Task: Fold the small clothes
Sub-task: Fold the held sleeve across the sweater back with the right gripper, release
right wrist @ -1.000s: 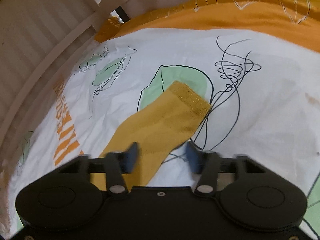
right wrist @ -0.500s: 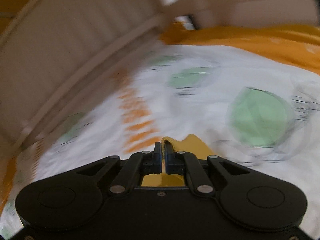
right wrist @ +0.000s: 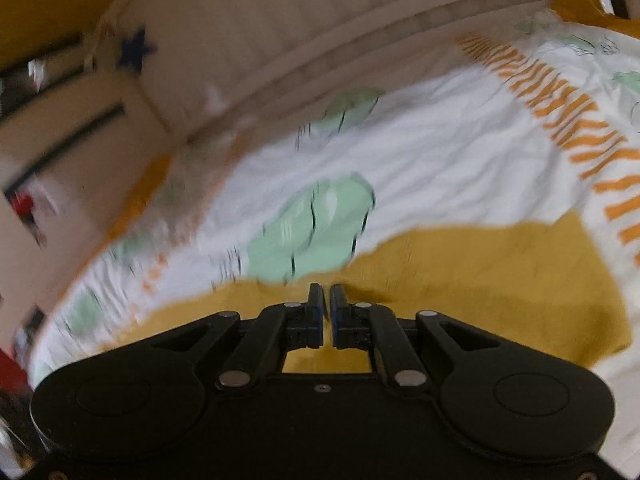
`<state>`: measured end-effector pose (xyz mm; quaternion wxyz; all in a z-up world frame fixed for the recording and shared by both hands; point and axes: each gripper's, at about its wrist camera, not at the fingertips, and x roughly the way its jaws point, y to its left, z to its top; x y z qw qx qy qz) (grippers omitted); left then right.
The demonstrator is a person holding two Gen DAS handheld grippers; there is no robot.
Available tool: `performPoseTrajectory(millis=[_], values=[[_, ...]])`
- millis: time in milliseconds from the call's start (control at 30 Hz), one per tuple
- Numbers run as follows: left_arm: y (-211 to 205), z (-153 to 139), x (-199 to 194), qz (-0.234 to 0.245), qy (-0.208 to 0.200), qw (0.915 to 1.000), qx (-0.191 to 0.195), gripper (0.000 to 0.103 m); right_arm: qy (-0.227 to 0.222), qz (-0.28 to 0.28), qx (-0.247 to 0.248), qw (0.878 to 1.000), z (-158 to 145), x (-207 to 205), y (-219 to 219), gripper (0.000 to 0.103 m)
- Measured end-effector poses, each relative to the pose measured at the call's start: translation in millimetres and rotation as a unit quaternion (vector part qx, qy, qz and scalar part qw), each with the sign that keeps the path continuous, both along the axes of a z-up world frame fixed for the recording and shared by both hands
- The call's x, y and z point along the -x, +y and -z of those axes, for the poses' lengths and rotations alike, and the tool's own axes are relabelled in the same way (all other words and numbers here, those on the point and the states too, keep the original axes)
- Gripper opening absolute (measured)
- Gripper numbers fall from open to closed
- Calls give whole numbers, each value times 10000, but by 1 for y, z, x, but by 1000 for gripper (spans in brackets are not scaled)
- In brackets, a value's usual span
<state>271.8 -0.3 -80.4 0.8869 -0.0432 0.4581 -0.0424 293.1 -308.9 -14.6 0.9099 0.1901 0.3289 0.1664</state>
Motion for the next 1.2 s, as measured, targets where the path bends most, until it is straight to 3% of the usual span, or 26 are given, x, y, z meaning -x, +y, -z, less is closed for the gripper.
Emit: performPoseTrajectory(millis=[133,267,367,467,700,767,867,1033,1200], values=[[1,-2,-5,8,57,9999,119,58,224,46,256,9994,16,9,15,16],[-9,-7,-14,138,51,9998,112,58,248,218,454,9984,0,11,13,17],[-17,-13,-14,209,95,9994,268,58,238,490,-13,9985,-24,21,8,21],[-21,-27,-6,319,147,9984,452,58,37,576,-219,9981,-51,35,13,48],[-2,-94,28,384,-474,9973,411,58,32,445,-1069,9933,-84,62,23,51],[4,-111,32,333,-703,9964,349,58,-103,499,-1078,9929,-89,69,26,55],[5,-126,38,322,-1008,9944,40,59,-349,570,-752,9949,-87,79,32,68],[-2,-117,37,362,-1020,9940,-173,59,-741,736,405,9937,-57,88,47,74],[-6,-99,35,286,-962,9949,-32,59,-1197,1001,1303,9791,-24,93,57,102]])
